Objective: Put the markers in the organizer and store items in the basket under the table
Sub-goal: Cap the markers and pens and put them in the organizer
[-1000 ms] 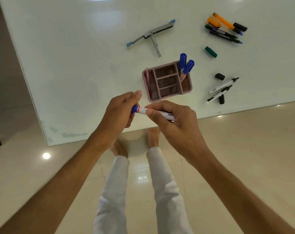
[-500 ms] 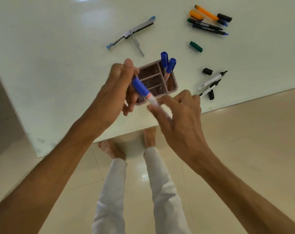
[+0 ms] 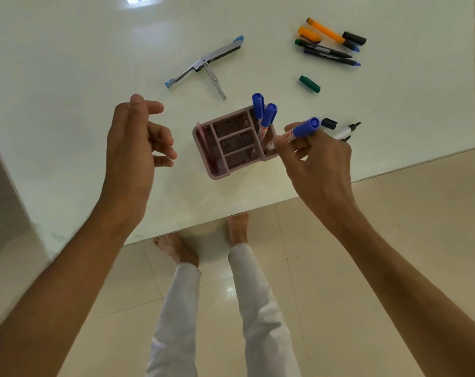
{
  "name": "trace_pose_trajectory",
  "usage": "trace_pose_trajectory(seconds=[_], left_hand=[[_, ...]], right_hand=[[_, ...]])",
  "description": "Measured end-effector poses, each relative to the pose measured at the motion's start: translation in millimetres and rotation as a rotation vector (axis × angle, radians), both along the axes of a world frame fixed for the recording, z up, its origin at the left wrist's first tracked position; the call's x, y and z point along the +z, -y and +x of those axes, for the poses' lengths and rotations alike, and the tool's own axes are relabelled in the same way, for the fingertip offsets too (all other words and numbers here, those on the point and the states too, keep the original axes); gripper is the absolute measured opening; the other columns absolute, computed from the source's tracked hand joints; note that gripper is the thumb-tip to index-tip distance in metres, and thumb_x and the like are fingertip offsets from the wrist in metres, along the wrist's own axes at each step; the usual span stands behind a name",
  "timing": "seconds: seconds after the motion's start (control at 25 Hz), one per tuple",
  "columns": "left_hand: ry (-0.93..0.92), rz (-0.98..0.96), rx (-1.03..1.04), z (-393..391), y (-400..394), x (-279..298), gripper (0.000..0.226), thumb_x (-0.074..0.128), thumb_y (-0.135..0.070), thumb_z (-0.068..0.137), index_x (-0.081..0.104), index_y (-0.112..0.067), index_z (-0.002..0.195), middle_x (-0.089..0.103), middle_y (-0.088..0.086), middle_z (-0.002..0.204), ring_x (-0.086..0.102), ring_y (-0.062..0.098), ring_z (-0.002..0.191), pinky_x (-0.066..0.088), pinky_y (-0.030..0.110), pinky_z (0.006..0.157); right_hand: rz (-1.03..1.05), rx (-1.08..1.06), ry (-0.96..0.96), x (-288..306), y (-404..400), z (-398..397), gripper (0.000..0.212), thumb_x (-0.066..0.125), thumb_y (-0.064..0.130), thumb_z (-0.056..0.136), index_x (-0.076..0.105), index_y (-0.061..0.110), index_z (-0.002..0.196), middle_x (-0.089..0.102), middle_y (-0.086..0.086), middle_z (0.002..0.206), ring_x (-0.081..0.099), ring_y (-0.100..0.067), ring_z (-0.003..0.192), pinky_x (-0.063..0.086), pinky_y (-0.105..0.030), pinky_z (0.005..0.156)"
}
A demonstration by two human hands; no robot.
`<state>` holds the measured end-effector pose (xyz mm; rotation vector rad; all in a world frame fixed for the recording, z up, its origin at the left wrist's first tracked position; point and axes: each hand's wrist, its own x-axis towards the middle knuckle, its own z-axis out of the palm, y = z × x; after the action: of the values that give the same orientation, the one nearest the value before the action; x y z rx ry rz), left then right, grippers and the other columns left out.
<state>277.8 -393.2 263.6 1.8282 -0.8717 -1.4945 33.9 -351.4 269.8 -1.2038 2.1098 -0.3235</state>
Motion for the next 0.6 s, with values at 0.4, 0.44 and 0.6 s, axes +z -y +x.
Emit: trace_pose_trajectory(seconds=[0.4, 0.44, 0.6], left_hand=[[0.08, 0.083, 0.013, 45, 3, -26, 0.031, 0.036, -0.039, 0.113, 0.061, -0.02, 0.117, 0.064, -0.004, 0.073, 0.063, 0.008, 0.065, 0.054, 0.028, 0.066], [0.075, 0.092, 0.014, 48, 3, -28, 0.03, 0.037, -0.038, 0.113, 0.061, -0.02, 0.116, 0.064, -0.002, 0.075, 0.063, 0.009, 0.066, 0.053, 0.029, 0.066], [0.037, 0.132, 0.017, 56, 5, -35, 0.025, 0.042, -0.033, 0.112, 0.062, -0.02, 0.115, 0.064, 0.002, 0.08, 0.063, 0.014, 0.068, 0.052, 0.033, 0.069]], right_hand=[[-0.393, 0.196, -0.188, 19, 73, -2, 0.015, 0.057, 0.021, 0.101, 0.067, 0.011, 0.106, 0.065, 0.003, 0.101, 0.059, -0.011, 0.083, 0.05, -0.023, 0.073], [-0.355, 0.288, -0.168, 11, 92, 0, 0.014, 0.058, 0.019, 0.101, 0.069, 0.012, 0.106, 0.067, 0.003, 0.104, 0.061, -0.011, 0.085, 0.051, -0.021, 0.075], [0.0, 0.724, -0.21, -52, 178, 6, 0.041, 0.067, 0.019, 0.099, 0.06, 0.02, 0.14, 0.06, -0.012, 0.132, 0.062, -0.027, 0.11, 0.057, -0.044, 0.089]])
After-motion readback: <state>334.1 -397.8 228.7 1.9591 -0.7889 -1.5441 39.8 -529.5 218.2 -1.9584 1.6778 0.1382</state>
